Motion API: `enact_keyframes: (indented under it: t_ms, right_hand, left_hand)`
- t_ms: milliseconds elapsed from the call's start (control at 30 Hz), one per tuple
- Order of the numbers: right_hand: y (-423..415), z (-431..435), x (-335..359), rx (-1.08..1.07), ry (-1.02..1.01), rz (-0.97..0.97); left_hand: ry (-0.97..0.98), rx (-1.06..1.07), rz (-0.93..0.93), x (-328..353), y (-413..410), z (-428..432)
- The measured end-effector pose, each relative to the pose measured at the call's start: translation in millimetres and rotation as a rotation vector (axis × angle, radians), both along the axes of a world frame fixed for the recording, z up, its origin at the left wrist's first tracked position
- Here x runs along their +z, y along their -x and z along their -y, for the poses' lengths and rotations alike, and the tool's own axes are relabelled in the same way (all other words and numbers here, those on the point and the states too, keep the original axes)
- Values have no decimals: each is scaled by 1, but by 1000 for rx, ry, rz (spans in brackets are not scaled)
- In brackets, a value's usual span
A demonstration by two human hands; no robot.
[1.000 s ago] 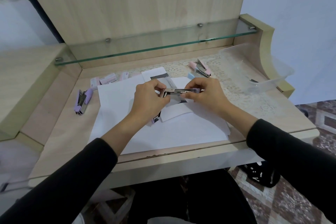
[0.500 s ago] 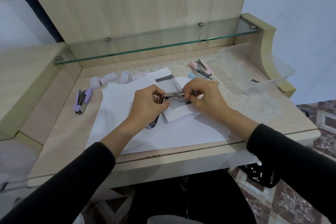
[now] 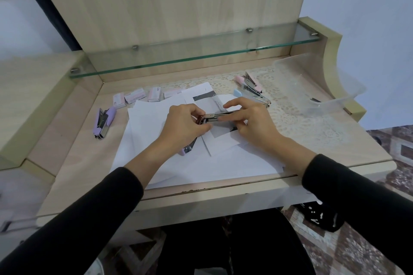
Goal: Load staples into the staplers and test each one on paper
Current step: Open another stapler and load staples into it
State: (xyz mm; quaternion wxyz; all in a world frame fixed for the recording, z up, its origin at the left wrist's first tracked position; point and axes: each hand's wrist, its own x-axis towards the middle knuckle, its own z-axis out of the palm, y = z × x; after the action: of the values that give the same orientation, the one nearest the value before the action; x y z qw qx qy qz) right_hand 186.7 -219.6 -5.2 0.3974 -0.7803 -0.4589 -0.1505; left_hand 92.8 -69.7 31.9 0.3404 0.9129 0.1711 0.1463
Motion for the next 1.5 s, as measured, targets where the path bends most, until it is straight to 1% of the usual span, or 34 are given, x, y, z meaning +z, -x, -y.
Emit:
enact_keyframes:
  t_ms: [167, 400, 567, 667, 767, 1033, 1167, 1233, 1333, 1433, 1500]
  right_hand:
    - [2, -1, 1, -23, -14, -136]
    - [2, 0, 3, -32, -16, -184]
    - [1, 4, 8, 0, -28, -277]
    - [1, 7, 10, -7, -8, -274]
    - [2, 9, 13, -48, 60, -310]
    - [3, 10, 24, -44, 350, -217]
    - [3, 7, 30, -60, 413, -140]
    - [3, 8, 30, -55, 456, -156]
    - [5, 11, 32, -23, 461, -205]
    - [9, 16, 34, 24, 444, -227]
    - [11, 19, 35, 30, 472, -227]
  left_hand:
    - [-13, 3, -8, 2, -1, 0]
    - [-13, -25, -59, 4, 0, -3]
    - [16, -58, -83, 4, 2, -8]
    - [20, -81, -72, 4, 2, -8]
    - [-55, -105, -81, 2, 0, -9]
    - [-155, -187, -120, 3, -2, -14]
    - [-179, -182, -144, 7, -5, -17]
    - [-255, -191, -148, 7, -6, -17]
    - [-380, -245, -169, 8, -4, -17]
    - [-470, -302, -259, 10, 2, -14]
    - [-486, -308, -314, 10, 6, -10]
